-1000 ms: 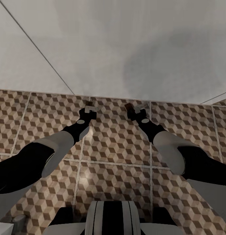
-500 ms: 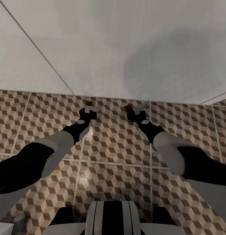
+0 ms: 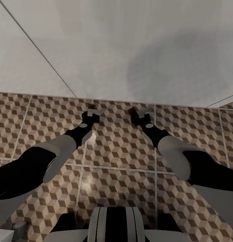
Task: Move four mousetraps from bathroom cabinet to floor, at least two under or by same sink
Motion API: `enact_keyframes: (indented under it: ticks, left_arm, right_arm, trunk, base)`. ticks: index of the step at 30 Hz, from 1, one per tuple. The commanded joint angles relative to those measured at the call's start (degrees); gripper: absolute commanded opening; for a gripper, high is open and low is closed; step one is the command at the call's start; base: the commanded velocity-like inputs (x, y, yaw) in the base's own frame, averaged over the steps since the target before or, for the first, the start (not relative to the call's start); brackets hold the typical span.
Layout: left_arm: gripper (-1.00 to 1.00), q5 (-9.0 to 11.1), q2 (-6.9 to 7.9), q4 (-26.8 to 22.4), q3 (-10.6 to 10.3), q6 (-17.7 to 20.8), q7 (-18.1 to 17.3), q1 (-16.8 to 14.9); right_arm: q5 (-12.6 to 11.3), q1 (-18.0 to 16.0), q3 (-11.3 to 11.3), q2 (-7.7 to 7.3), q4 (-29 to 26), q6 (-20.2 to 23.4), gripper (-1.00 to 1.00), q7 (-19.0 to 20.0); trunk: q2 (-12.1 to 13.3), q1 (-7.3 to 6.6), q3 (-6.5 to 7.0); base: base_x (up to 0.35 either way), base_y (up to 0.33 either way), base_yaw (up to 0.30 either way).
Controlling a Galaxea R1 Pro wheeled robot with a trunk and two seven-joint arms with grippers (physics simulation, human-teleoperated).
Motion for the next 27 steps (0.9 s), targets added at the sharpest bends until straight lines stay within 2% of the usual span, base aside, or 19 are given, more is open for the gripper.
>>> enact_keyframes:
  ticks: [1, 10, 11, 27]
  left_arm:
    - [-1.0, 0.52, -0.02, 0.07, -0.51, -0.2, 0.16, -0.03]
    - [-1.0, 0.52, -0.23, 0.12, -0.51, -0.2, 0.16, -0.03]
    - [-1.0, 0.52, -0.25, 0.13, -0.51, -0.2, 0.16, -0.03]
    - [-1.0, 0.52, -0.28, 0.16, -0.51, -0.2, 0.16, -0.03]
  right_arm:
    - [0.3, -0.04, -0.23, 0.02, 0.09, -0.37, -1.0, -0.13]
    - [0.3, -0.04, -0.23, -0.06, 0.09, -1.27, -1.0, -0.13]
    - [0.3, -0.04, -0.23, -0.04, 0.09, -1.29, 1.0, -0.13]
    - [0.3, -0.04, -0.25, -0.05, 0.09, -1.32, 1.0, -0.13]
  trunk:
    - [-0.01, -0.01, -0.03]
    - [-0.01, -0.01, -0.03]
    - [-0.01, -0.01, -0.03]
    - [-0.01, -0.01, -0.03]
  base:
    - [0.0, 0.0, 0.0]
    - [0.0, 0.0, 0.0]
    - [0.0, 0.0, 0.0]
    - [0.0, 0.0, 0.0]
